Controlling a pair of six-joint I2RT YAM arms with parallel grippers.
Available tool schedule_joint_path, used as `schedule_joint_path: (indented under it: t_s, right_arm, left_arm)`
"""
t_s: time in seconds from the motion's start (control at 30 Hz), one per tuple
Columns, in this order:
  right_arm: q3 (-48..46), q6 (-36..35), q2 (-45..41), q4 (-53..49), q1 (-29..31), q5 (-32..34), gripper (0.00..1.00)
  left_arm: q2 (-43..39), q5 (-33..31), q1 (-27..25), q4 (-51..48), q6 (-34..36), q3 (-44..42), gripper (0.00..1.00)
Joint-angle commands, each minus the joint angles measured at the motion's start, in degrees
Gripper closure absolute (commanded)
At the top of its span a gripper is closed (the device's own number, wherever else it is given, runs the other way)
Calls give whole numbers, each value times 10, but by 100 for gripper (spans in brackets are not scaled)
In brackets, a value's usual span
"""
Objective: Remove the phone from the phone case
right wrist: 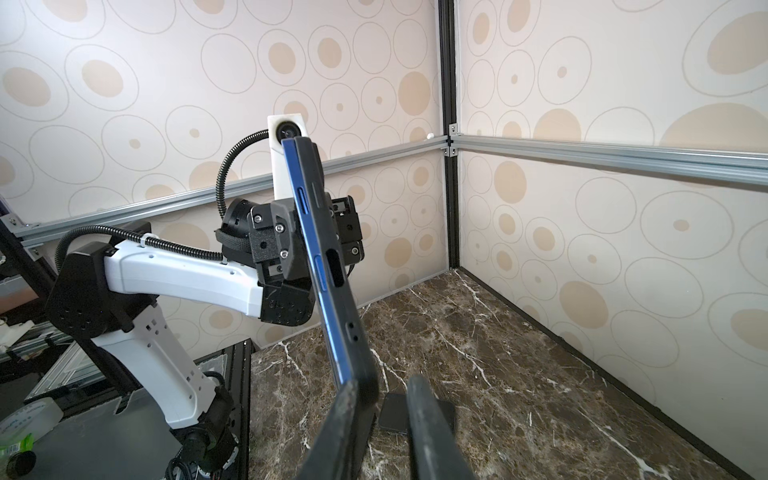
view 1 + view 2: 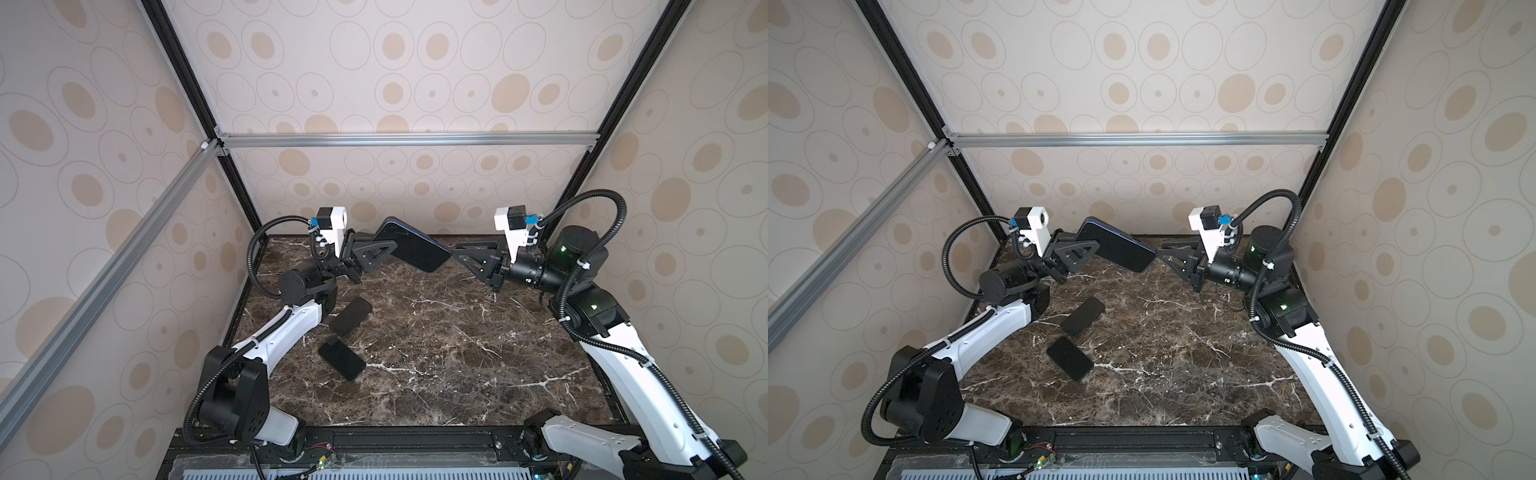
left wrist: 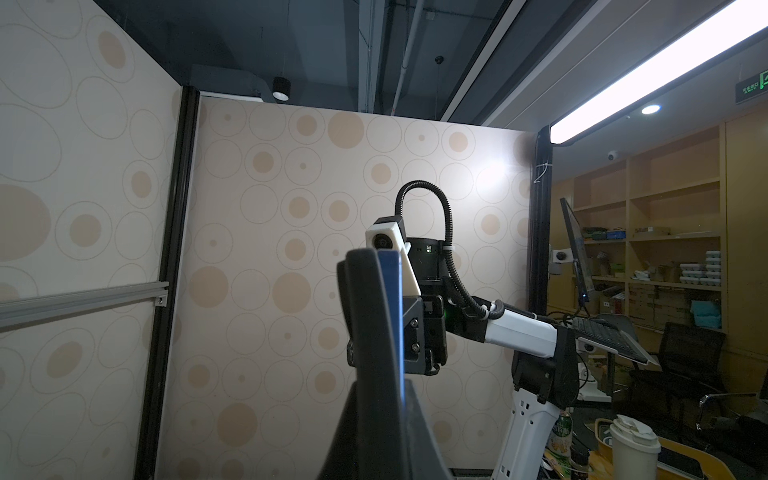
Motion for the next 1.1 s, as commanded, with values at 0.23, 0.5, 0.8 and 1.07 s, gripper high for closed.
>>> schedule_joint_path:
  t_s: [0.23,0.5,0.8,1.07]
  right_arm:
    - [19,6,31,10,24,15,77]
    - [43,10,50,-27,24,43,79]
    - [47,2,47,-39,24,58,80]
    - [30,-53,-11,-74,20,91,78]
  left_arm:
    - [-1,19,-28,158,-10,34,100]
    - [2,34,-36,158,-14,39,100]
    - [1,41,-38,158,-14,38,100]
    - [3,42,-14,157,-20,31,100]
